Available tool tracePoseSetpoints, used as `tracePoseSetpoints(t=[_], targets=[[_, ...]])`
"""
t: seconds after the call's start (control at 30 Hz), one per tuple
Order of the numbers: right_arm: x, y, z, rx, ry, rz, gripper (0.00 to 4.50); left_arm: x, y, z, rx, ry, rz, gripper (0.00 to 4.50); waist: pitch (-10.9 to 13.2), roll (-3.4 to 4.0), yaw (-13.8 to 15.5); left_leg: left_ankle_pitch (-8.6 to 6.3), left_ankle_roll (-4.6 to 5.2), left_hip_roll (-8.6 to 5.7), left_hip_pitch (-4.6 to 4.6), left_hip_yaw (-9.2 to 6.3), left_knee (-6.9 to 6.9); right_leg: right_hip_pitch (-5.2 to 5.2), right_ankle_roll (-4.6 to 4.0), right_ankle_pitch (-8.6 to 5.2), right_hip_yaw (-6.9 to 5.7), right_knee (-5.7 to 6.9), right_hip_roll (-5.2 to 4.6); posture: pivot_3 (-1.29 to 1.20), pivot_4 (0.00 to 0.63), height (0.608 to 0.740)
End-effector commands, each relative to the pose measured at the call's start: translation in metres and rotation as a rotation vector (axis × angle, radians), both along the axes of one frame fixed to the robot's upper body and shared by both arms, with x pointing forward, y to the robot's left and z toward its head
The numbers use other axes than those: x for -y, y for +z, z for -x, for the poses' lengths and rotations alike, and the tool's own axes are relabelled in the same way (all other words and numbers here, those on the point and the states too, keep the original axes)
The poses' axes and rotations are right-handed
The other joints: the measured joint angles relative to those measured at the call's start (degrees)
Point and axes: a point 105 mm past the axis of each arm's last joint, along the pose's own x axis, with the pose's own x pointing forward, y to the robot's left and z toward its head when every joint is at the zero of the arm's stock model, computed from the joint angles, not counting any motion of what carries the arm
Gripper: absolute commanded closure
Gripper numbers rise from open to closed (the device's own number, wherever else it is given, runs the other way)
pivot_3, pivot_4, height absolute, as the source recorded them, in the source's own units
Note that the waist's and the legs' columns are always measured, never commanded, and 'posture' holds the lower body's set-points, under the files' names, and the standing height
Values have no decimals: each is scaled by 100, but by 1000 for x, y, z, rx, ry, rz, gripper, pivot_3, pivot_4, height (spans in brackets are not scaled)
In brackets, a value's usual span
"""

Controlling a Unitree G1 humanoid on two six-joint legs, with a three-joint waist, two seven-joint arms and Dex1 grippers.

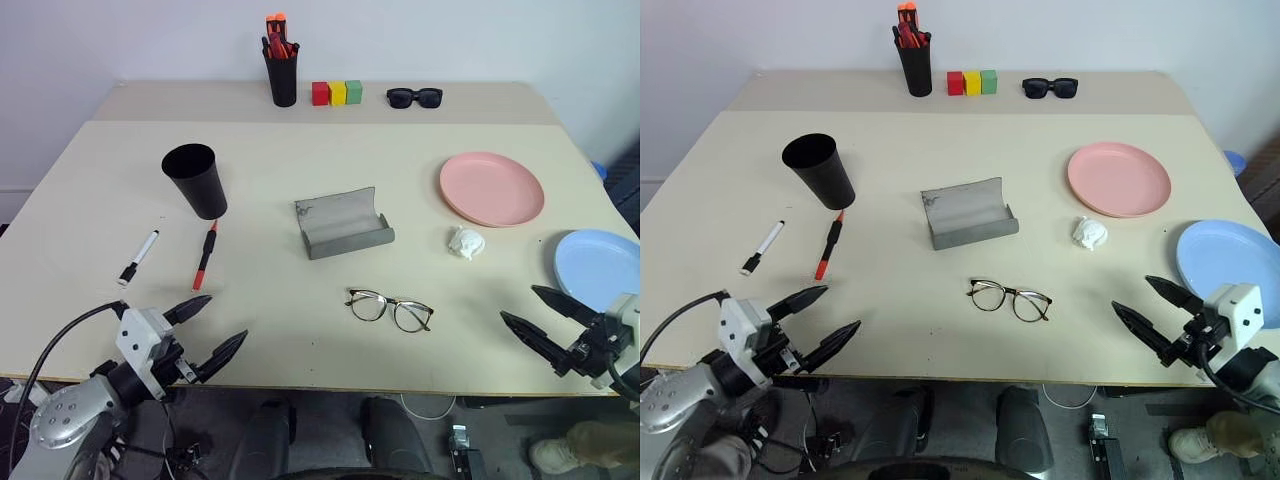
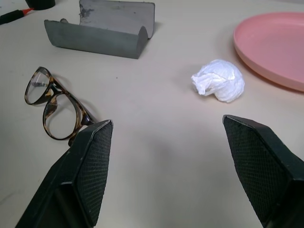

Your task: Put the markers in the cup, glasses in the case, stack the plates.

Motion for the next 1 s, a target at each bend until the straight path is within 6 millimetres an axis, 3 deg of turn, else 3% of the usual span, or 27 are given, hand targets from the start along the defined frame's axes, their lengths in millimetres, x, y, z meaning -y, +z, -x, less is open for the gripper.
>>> tracePoseSetpoints(t=[0.03, 0.23, 0.67, 1.0], targets=[[0, 11, -6, 50, -4, 10, 759, 1, 2, 2, 31, -18, -12, 0, 0, 0, 0, 0, 0, 0, 0, 0, 1, 0, 2, -2, 0, 0, 0, 0, 150, 740], [-5, 11, -17, 69, 21, 5, 759, -6, -5, -1, 41, 0, -13, 0, -1, 0, 1, 0, -1, 0, -4, 0, 1, -2, -4, 2, 0, -2, 0, 0, 150, 740], [-8, -3, -20, 75, 75, -11, 759, -15, -13, -6, 62, 15, -32, 0, -2, 0, -6, 0, 0, 0, 0, 0, 1, 0, -1, 0, -1, -1, 0, 0, 150, 740], [-26, 13, -27, 175, 158, 3, 759, -14, -8, -12, 72, 19, -15, 0, -2, 2, -3, 0, 1, -1, 1, -1, 1, 1, -1, 3, 0, 5, 0, 0, 150, 740]])
